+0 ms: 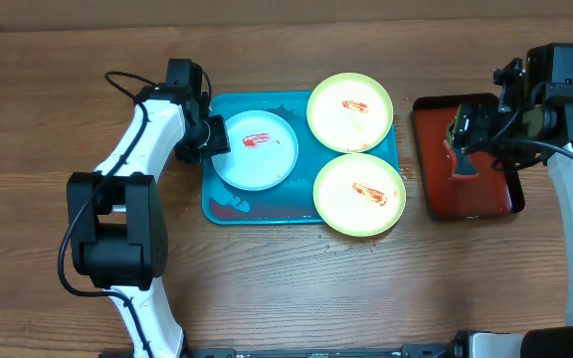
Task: Clean dirty plates on tray and stack at the side
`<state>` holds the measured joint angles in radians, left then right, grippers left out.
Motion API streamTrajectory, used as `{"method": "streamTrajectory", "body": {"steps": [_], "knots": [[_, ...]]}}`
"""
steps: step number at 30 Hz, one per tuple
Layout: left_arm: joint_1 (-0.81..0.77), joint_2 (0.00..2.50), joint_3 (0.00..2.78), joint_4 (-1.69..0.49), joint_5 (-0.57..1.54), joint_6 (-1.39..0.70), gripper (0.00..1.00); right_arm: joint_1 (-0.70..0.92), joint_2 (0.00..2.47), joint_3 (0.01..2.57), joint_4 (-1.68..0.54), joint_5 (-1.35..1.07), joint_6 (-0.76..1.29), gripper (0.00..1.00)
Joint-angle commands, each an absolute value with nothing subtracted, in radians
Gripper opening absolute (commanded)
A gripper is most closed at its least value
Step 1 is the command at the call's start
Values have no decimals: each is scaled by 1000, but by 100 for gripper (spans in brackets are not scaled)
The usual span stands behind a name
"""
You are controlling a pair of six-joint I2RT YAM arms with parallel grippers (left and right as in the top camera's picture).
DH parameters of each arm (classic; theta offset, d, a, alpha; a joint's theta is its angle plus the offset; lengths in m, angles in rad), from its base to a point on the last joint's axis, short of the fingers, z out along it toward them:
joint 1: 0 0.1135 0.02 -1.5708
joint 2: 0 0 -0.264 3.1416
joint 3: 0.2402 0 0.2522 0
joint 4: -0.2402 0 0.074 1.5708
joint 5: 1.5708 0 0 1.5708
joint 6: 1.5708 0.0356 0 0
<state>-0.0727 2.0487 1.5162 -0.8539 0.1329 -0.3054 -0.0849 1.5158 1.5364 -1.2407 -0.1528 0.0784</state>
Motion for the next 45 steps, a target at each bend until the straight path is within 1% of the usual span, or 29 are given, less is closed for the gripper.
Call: {"method": "streamTrajectory", "body": {"steps": [1, 12, 19, 26, 29, 30, 31, 33, 34, 35, 36, 41, 42, 43, 44, 45], "knots": [[-80, 2057, 1506, -849, 112, -292, 40, -88, 1515, 1559, -1236, -157, 79, 84], [-85, 2064, 1506, -836, 112, -292, 39, -88, 1515, 1558, -1241, -157, 79, 84], [-91, 2110, 1506, -825, 112, -292, 36, -88, 1515, 1557, -1245, -157, 79, 84], [-91, 2138, 1506, -823, 112, -292, 25, -88, 1515, 1557, -1250, -157, 79, 84], [-91, 2138, 1506, -816, 112, -292, 14, -88, 1515, 1557, -1248, -158, 79, 84], [-91, 2138, 1506, -814, 112, -292, 9, -88, 1515, 1557, -1245, -157, 80, 82], [-91, 2138, 1506, -813, 110, -292, 4, -88, 1515, 1557, -1243, -152, 84, 74], [-91, 2138, 1506, -813, 108, -292, 4, -88, 1517, 1557, -1244, -97, 140, 65], [-91, 2138, 1506, -812, 108, -292, 4, -89, 1517, 1557, -1243, -59, 173, 56], [-91, 2138, 1506, -811, 108, -292, 4, -91, 1521, 1557, -1243, -26, 194, 50], [-91, 2138, 1506, -810, 107, -292, 4, -94, 1525, 1557, -1241, -6, 200, 49], [-91, 2138, 1506, -810, 107, -292, 4, -136, 1584, 1557, -1219, 9, 126, 49], [-91, 2138, 1506, -810, 107, -292, 4, -151, 1602, 1557, -1212, 6, 103, 51], [-91, 2138, 1506, -810, 108, -292, 4, -165, 1623, 1557, -1205, 6, 89, 56], [-91, 2138, 1506, -810, 108, -292, 4, -179, 1645, 1557, -1199, 2, 68, 64], [-91, 2138, 1506, -810, 108, -292, 4, -192, 1669, 1557, -1194, -2, 47, 69]]}}
